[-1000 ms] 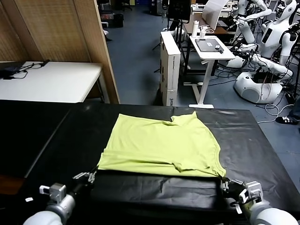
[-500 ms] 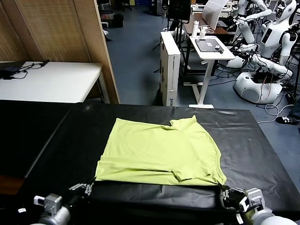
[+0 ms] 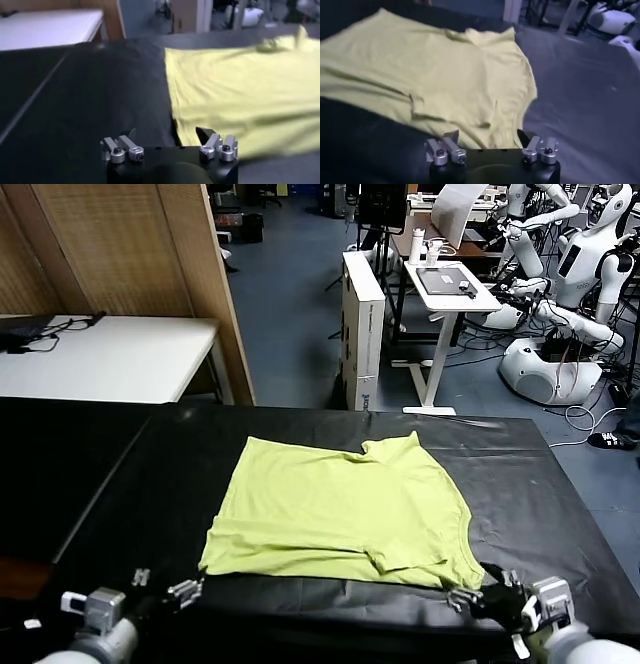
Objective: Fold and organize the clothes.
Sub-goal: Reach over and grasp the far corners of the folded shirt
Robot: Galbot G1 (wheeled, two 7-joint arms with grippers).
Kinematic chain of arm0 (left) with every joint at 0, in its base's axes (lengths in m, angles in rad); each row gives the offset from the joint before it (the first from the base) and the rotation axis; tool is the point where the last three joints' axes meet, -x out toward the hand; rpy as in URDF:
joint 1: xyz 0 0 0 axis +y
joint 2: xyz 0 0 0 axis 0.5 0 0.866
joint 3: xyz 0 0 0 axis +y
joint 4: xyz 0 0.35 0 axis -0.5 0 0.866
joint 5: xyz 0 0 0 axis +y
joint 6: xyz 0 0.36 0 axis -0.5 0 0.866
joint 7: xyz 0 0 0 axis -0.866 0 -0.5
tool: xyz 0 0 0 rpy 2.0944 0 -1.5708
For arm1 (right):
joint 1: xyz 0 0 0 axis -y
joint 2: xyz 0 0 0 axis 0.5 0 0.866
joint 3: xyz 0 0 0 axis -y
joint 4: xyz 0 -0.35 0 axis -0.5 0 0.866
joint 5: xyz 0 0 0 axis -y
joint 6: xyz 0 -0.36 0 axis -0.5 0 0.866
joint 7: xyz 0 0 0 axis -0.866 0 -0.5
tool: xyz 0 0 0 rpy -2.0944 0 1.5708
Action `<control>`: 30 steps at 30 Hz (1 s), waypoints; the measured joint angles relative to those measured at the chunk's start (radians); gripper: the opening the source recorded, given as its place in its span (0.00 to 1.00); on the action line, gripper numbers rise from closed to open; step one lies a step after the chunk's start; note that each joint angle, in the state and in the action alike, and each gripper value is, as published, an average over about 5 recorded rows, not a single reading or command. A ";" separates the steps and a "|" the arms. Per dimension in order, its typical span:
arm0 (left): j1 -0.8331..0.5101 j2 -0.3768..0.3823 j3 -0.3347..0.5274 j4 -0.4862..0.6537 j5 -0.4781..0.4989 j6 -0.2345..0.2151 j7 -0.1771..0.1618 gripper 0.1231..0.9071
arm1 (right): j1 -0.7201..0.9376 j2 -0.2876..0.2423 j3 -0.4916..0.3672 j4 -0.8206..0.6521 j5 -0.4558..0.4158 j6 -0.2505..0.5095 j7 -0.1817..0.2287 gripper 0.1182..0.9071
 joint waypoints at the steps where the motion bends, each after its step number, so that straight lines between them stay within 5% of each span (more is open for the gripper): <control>1: -0.038 -0.001 0.009 0.013 -0.034 0.008 -0.016 1.00 | 0.052 0.009 -0.037 -0.037 -0.009 0.000 -0.004 1.00; 6: -0.264 -0.009 0.075 0.118 -0.147 0.013 -0.043 1.00 | 0.266 0.064 -0.194 -0.225 -0.052 0.000 -0.024 1.00; 12: -0.517 -0.025 0.190 0.315 -0.148 0.013 0.023 1.00 | 0.407 0.129 -0.296 -0.391 -0.093 0.000 -0.048 1.00; 25: -0.897 -0.074 0.410 0.741 -0.042 0.013 0.135 1.00 | 0.535 0.211 -0.325 -0.587 -0.140 0.000 -0.082 1.00; 30: -0.971 -0.101 0.448 0.854 -0.002 0.012 0.150 1.00 | 0.561 0.222 -0.324 -0.643 -0.157 0.000 -0.106 1.00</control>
